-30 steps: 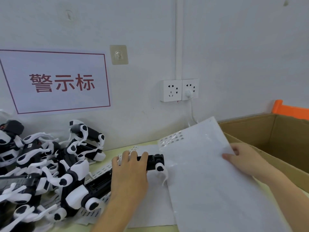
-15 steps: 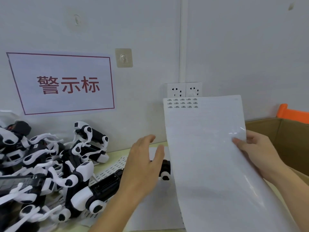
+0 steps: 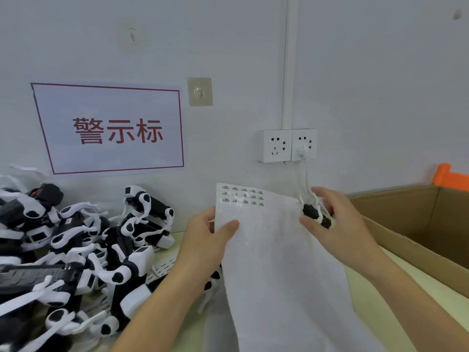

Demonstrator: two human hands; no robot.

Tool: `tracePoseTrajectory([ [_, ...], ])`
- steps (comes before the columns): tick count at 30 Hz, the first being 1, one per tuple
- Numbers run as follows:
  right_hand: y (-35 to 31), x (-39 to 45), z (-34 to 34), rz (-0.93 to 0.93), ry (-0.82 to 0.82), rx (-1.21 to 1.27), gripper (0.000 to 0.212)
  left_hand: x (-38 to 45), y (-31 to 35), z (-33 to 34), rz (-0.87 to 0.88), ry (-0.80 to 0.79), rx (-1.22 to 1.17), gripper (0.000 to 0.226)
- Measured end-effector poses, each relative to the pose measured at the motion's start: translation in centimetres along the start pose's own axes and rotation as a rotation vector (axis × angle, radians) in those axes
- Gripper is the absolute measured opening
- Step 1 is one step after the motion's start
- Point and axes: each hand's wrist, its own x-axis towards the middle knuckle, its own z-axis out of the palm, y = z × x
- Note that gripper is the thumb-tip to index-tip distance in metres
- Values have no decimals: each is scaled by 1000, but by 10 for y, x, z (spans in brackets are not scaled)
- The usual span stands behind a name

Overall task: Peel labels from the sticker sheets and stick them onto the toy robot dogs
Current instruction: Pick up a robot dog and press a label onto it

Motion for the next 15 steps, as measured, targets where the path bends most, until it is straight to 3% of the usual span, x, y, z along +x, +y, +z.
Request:
tracePoseTrajectory([
  [2, -20, 11, 4, -129, -62, -14, 61, 1, 0, 0, 1, -38, -5, 27],
  [4, -37, 23, 6, -144, -175, -55, 59, 2, -1, 0, -9, -61, -21, 27],
  [8, -48, 31, 8, -80, -306, -54, 20, 5, -6, -3, -47, -65, -11, 30],
  [10, -47, 31, 9, -40, -334, -20, 12, 7, -8, -4, -44, -49, 22, 33],
  [13, -47, 31, 7, 28, -414, -18, 10, 7, -8, 1, 36, 90, 118, 35],
  [15, -48, 30, 5, 53, -453, -61, 11, 4, -11, 6, 193, 217, 301, 47],
])
